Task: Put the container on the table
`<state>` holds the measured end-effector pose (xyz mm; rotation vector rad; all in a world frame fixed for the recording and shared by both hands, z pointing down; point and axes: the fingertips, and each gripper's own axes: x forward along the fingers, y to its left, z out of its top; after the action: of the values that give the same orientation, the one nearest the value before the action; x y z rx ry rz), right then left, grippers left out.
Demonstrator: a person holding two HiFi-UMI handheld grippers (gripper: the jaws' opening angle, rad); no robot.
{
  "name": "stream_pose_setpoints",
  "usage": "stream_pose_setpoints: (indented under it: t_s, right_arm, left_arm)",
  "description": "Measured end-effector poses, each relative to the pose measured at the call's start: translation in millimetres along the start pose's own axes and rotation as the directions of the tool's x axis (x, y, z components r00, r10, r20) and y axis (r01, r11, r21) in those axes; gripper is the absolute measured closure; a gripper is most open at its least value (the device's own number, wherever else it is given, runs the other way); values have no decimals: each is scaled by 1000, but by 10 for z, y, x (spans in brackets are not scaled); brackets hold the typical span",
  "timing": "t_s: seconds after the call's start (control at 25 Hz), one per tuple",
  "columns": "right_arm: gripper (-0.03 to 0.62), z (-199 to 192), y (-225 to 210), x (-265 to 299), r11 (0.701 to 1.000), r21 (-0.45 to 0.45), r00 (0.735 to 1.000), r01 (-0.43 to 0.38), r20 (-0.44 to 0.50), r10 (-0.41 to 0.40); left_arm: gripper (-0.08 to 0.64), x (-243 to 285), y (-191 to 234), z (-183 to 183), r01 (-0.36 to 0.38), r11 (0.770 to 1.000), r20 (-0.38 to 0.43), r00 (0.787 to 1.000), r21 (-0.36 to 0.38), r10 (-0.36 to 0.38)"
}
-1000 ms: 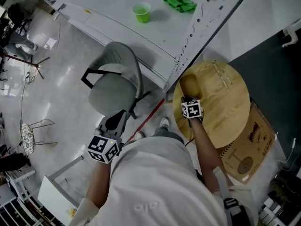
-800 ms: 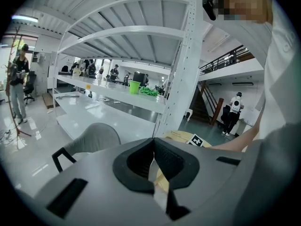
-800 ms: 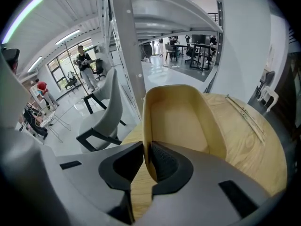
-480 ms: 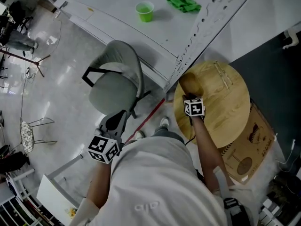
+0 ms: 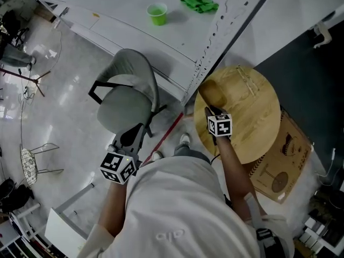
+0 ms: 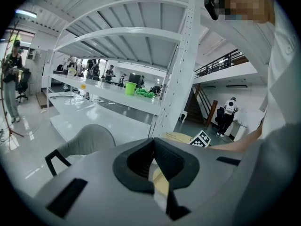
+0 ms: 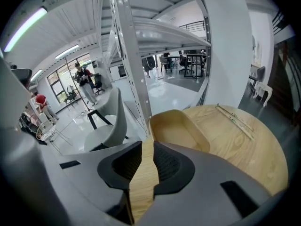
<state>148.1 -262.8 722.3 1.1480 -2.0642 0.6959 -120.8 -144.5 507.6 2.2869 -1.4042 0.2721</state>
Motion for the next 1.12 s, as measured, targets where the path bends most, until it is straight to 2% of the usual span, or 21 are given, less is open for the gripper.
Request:
stream_pose_setpoints:
  t_s: [0.2, 0.48, 0.8, 1.12]
  right_arm:
    - [555, 168, 268, -353, 1000, -18, 997, -19, 79, 20]
    - [566, 468, 701, -964, 997, -30, 975, -68, 209, 72]
    - [566, 733, 1172, -1740, 994, -28, 922, -101, 372, 105]
    - [566, 901, 1460, -2316, 994, -93, 868, -60, 488, 97]
  left_arm:
    - [543, 50, -31, 28, 32, 999, 11, 999, 9, -32]
    - [543, 88, -159, 161, 112, 993, 46, 992, 40, -113]
    - [543, 49, -351, 361, 198, 976, 103, 973, 86, -207]
    - [543, -75, -511, 525, 274, 953, 151, 944, 131, -293]
